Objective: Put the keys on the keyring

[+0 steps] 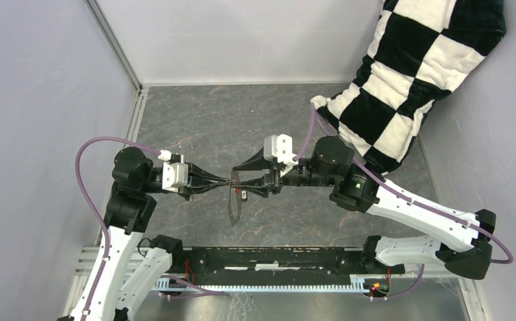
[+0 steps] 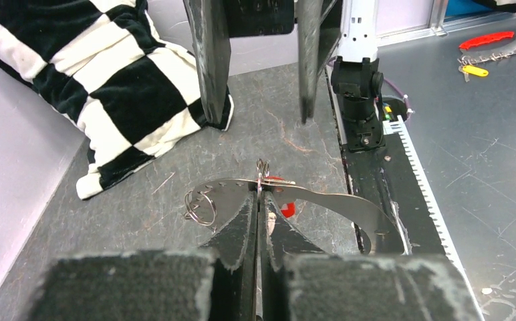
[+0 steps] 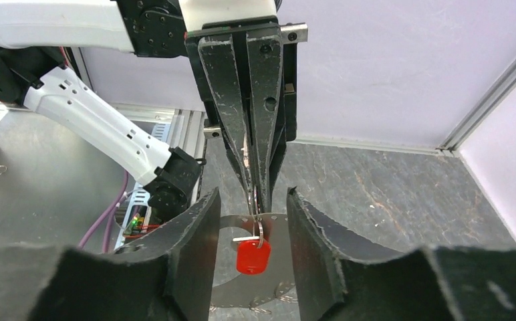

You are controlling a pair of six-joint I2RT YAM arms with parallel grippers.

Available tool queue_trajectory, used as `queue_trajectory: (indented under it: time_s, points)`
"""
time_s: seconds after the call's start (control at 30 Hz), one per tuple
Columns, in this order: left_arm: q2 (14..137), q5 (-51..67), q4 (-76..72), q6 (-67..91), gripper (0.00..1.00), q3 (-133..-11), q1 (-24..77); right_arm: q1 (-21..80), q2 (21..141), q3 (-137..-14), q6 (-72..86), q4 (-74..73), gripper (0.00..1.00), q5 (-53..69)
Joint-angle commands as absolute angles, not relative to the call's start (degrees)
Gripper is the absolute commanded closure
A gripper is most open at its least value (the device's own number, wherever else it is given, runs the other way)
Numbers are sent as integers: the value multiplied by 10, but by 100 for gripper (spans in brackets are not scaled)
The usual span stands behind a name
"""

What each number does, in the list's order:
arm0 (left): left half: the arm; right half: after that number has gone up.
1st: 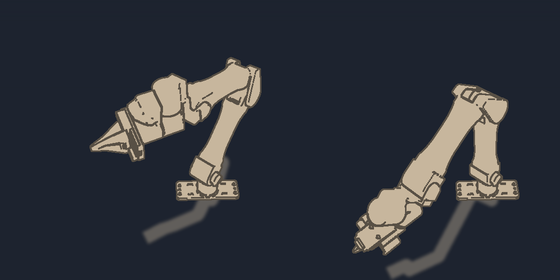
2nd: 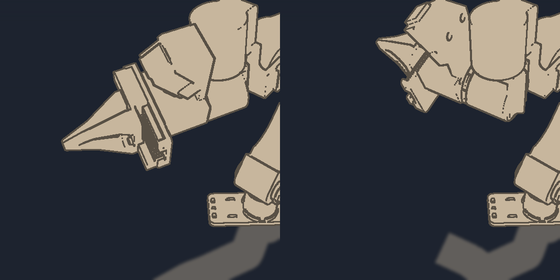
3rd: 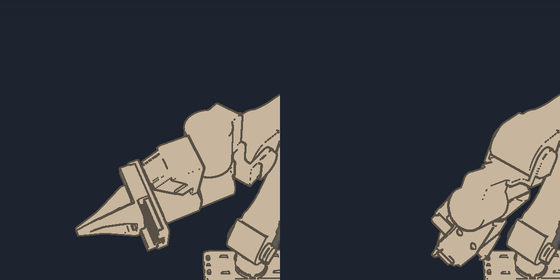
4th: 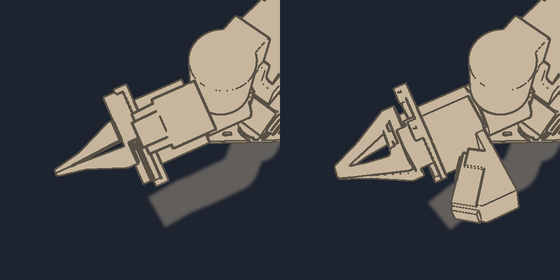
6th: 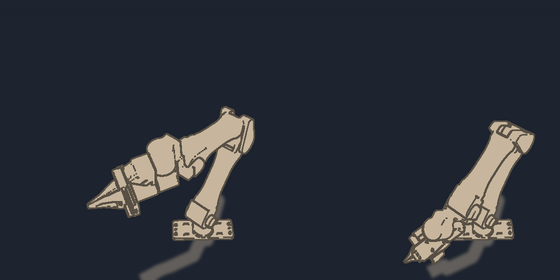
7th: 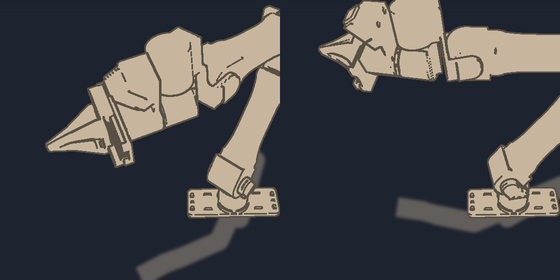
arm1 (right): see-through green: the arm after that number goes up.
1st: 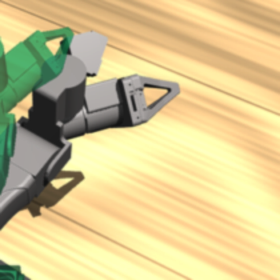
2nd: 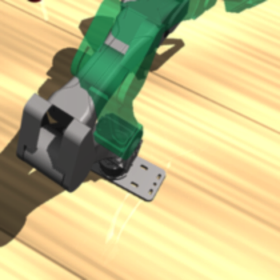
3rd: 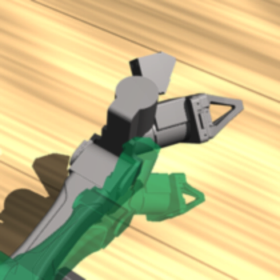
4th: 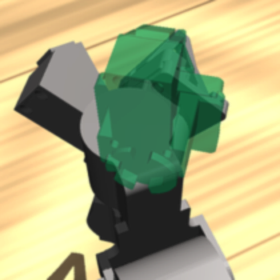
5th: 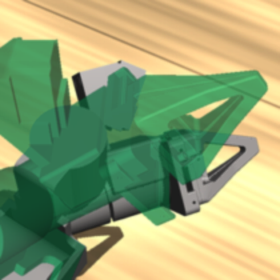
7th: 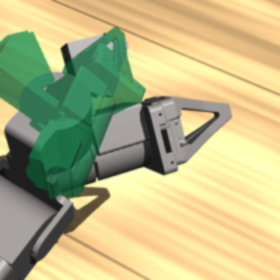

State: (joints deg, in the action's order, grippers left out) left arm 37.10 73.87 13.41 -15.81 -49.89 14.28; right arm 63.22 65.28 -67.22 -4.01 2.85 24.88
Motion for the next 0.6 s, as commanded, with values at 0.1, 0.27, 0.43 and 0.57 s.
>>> queue_trajectory:
  time_s: [0.1, 0.27, 0.43, 0.57]
  points:
    - [370, 755, 131, -134, 98, -524, 144, 628, 681, -711, -60, 4, 57, 289]
    - [370, 756, 131, -133, 98, -524, 144, 627, 691, -716, -66, 2, 60, 293]
    - [369, 757, 132, -132, 98, -525, 144, 626, 704, -724, -65, -14, 76, 290]
    - [367, 758, 144, -142, 98, -525, 144, 626, 707, -724, -61, -10, 99, 289]
